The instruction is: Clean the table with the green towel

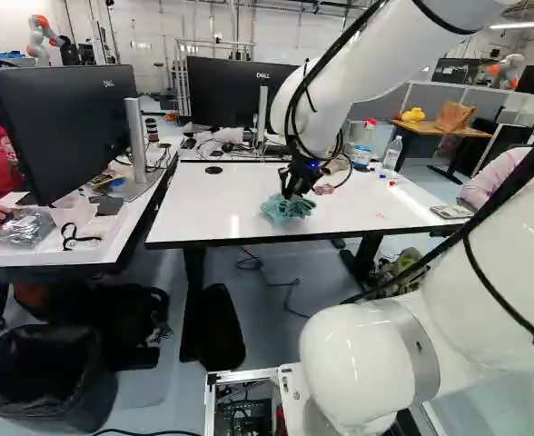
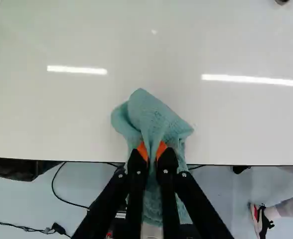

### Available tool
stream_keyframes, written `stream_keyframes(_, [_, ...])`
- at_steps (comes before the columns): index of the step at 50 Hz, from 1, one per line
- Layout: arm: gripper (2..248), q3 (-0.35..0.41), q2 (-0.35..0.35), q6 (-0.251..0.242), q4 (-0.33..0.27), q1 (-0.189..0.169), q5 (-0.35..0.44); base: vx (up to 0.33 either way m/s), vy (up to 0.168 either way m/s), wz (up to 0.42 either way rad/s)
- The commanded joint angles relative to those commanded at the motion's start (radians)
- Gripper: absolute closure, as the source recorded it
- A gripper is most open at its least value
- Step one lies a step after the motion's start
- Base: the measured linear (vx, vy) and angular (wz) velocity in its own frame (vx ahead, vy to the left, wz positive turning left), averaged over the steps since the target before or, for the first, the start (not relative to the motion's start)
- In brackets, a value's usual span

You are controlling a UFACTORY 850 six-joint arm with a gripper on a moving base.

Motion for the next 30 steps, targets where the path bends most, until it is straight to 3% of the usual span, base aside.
stream_keyframes(8, [212, -0.024, -0.027, 0.000, 0.000, -0.019, 0.000, 0.000, 0.000, 0.000])
stream_keyframes(30, [212, -0.026, -0.046, 0.000, 0.000, -0.019, 0.000, 0.000, 0.000, 0.000])
